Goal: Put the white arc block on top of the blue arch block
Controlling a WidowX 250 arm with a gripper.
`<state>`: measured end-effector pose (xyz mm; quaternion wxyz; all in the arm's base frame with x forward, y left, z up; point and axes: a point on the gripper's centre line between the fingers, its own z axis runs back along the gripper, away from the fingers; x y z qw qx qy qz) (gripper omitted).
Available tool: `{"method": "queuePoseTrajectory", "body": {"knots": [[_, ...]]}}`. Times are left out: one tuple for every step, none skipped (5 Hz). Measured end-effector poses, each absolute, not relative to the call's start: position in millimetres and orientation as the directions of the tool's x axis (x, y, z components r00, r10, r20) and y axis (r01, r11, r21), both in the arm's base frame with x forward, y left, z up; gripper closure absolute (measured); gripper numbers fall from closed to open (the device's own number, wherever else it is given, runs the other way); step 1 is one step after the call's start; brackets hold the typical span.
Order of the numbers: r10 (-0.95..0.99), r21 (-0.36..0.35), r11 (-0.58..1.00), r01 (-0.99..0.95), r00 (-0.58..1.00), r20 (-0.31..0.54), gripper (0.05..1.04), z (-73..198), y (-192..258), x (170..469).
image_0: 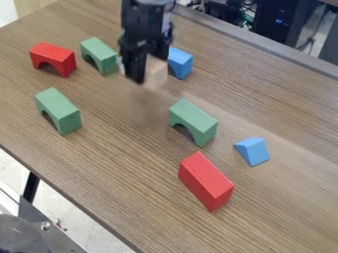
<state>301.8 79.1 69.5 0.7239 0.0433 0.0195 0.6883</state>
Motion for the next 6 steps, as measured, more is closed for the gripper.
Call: {"method": "queuePoseTrajectory", "body": {"knots": [[0.999, 0.054, 0.043, -0.998, 0.044, 0.018, 0.483, 87, 78, 314], [0.998, 0.036, 0.037, -0.999, 0.038, 0.042, 0.483, 92, 81, 337], [0.999, 0.018, -0.013, -1.000, -0.012, 0.046, 0.483, 97, 85, 354], [0.998, -0.001, -0.059, -0.998, -0.059, 0.036, 0.483, 108, 94, 358], [0.993, 0.028, -0.117, -0.993, -0.117, 0.016, 0.483, 109, 110, 349], [0.991, 0.031, -0.134, -0.990, -0.134, 0.016, 0.483, 109, 114, 347]]}}
